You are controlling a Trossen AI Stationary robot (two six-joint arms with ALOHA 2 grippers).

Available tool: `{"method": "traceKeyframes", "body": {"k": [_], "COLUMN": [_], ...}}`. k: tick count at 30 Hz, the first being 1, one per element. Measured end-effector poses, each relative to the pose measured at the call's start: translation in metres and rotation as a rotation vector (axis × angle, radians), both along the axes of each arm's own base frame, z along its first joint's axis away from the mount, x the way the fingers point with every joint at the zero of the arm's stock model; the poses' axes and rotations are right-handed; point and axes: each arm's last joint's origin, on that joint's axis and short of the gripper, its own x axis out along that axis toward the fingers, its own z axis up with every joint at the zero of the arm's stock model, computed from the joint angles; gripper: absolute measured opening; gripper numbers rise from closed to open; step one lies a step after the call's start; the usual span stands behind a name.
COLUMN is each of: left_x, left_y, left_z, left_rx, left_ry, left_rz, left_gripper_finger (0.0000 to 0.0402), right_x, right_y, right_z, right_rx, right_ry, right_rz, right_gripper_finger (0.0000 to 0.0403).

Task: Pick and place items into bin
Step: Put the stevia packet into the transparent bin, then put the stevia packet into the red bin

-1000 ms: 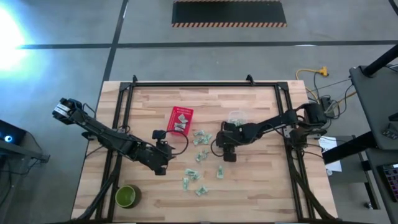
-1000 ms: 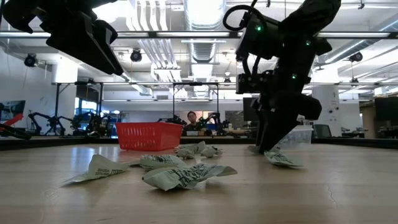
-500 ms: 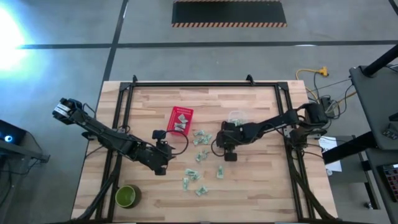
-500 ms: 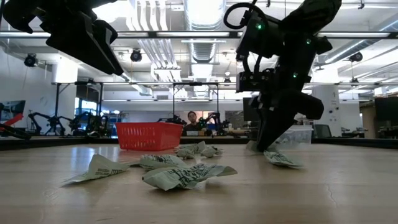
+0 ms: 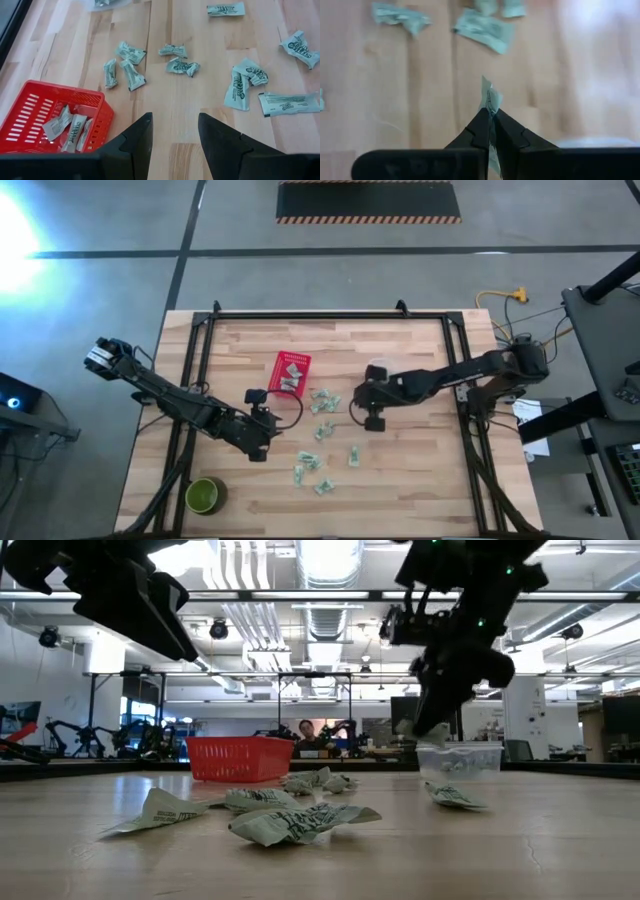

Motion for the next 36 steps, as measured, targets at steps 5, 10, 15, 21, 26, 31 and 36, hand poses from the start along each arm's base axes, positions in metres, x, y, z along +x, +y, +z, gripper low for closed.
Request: {"method": "traceKeyframes", "body": {"k": [5,10,15,21,26,31,36], "left_x": [0.0,0.0,0.0,0.0,0.0,0.0,0.0], "left_y": [0.0,0.0,0.0,0.0,0.0,0.0,0.0], "left_z": [0.0,0.0,0.0,0.0,0.0,0.0,-0.001], "left_rx": [0.001,0.0,0.0,0.002,0.004,0.004,0.005], "left_ry": [0.001,0.0,0.0,0.001,0.001,0.001,0.002], "left_rz": [0.0,0.0,0.001,-0.001,-0.002,-0.002,-0.002], "left_gripper_finger": [0.0141,0.0141,0.0141,0.0141,0.0141,0.0141,0.0141], "right_x": [-0.018,-0.034,-0.048,-0.057,-0.054,-0.052,-0.049], "right_y": [-0.005,-0.008,-0.014,-0.021,-0.022,-0.022,-0.019], "right_z": [0.021,0.03,0.014,-0.004,-0.002,-0.001,0.003], "right_rx": [-0.057,-0.091,-0.102,-0.093,-0.126,-0.122,-0.102], "right_ry": [-0.009,-0.035,0.001,0.039,-0.025,-0.042,-0.065], "right_rz": [-0.102,-0.189,-0.241,-0.313,-0.331,-0.334,-0.294], "right_gripper_finger": [0.0009,0.0009,0.0009,0.0011,0.0034,0.008,0.0127]}}
